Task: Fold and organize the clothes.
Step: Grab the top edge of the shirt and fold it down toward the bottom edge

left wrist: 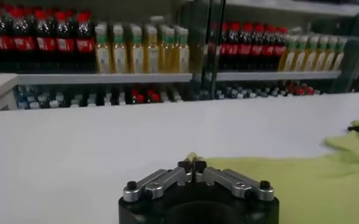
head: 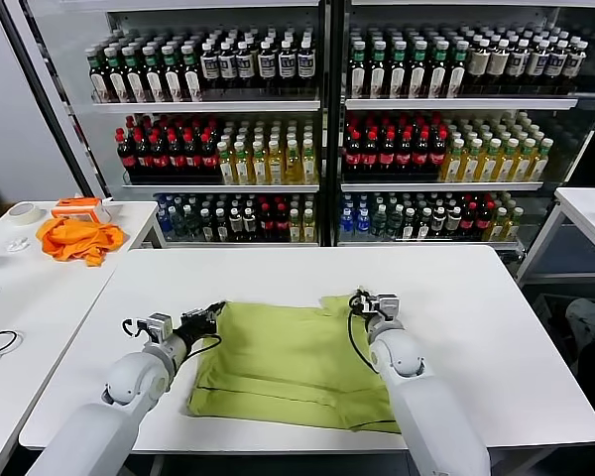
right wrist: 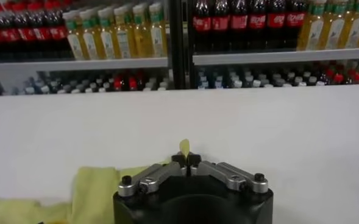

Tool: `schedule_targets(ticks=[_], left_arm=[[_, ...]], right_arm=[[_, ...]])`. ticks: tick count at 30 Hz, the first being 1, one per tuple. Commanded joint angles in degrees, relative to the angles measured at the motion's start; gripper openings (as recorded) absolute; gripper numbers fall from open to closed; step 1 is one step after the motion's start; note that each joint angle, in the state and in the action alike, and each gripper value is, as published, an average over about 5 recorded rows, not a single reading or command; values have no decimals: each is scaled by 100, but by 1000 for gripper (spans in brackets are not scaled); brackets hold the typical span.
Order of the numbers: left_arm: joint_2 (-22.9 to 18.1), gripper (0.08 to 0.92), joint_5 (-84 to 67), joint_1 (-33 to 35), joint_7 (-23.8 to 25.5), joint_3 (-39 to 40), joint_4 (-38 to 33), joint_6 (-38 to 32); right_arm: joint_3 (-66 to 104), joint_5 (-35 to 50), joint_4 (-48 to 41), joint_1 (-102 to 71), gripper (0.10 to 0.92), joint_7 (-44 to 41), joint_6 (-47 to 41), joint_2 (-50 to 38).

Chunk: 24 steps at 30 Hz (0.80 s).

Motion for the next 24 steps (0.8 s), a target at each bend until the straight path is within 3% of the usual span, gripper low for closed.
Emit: schedule_targets(ticks=[1,11,24], left_arm=[[261,81,-287,1163,-11,-343,-1176,-577],[326,81,-165,1570,82,-467,-1321,-765],[362,81,-91,1923,76,-779,-1380,-909]], right_arm=[[53,296,1665,-1001,110,81,-60,-563],[276,-166,2784,-2230,110,150,-80,-701],[319,-484,3003,-2651,110,111,-328,-889]])
